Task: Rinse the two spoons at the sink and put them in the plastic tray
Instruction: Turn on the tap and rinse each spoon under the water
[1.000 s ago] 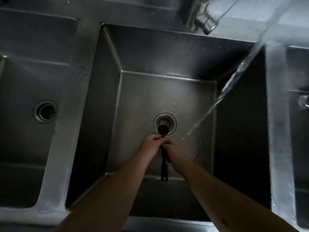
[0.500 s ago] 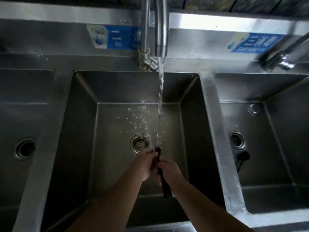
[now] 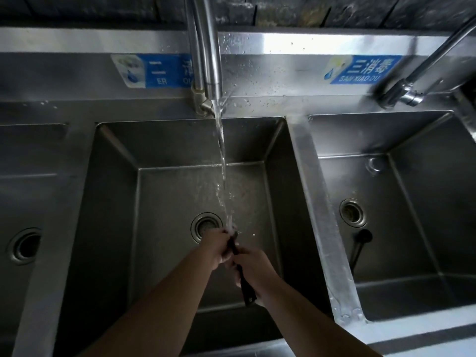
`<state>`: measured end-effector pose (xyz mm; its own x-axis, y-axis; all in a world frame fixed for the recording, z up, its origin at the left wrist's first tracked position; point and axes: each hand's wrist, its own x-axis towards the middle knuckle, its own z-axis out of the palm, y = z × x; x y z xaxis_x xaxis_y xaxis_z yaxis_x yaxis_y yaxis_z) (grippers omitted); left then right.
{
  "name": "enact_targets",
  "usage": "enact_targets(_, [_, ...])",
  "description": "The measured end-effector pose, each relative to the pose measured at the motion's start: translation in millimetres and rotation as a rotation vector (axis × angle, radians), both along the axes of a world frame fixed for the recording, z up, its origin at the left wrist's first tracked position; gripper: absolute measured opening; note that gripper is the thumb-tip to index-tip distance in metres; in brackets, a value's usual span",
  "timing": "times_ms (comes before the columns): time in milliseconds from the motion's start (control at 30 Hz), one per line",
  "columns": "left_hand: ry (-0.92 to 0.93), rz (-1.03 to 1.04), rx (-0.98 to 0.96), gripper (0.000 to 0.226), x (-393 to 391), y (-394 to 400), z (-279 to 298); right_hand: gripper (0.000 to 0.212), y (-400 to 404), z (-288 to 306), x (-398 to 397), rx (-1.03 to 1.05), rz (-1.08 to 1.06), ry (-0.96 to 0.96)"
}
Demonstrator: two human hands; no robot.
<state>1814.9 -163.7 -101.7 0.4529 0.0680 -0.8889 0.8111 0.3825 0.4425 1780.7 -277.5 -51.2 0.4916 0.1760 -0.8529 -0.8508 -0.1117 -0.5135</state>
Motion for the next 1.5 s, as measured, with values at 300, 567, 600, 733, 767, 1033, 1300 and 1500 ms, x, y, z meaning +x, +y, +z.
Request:
enact_targets(300, [-0.095,0.096,-0.190,0.008,6,4,13,0.028,4,6,6,-0.129,0.096,-0.109])
enact_targets(567, [-0.124,0.160,-0.144,0.026,5,-2,16,0.031,12,6,2,-0.110,0.058,-0.150])
enact_targets(600, [-0.131,0.148,-0.133,0.028,3,-2,17,0.032,11,7,4,-0.084,0.032,-0.145])
enact_targets(733, [-0.190,0.067,-0.149,0.031,-7,5,25,0.027,11,10,18,0.023,-0.085,-0.121])
enact_targets(767, [-0.213,0.072,-0.161,0.029,-8,7,27,0.026,12,11,23,0.057,-0.108,-0.116])
enact_targets(1033, [-0.314,0.110,-0.188,0.024,12,23,47,0.030,26,27,59,0.244,-0.202,-0.088])
enact_targets(1300, [-0.441,0.155,-0.106,0.045,50,43,73,0.030,50,56,93,0.350,-0.236,-0.155])
enact_targets(1500, [-0.573,0.100,-0.018,0.024,84,62,116,0.034,66,82,128,0.438,-0.203,-0.263])
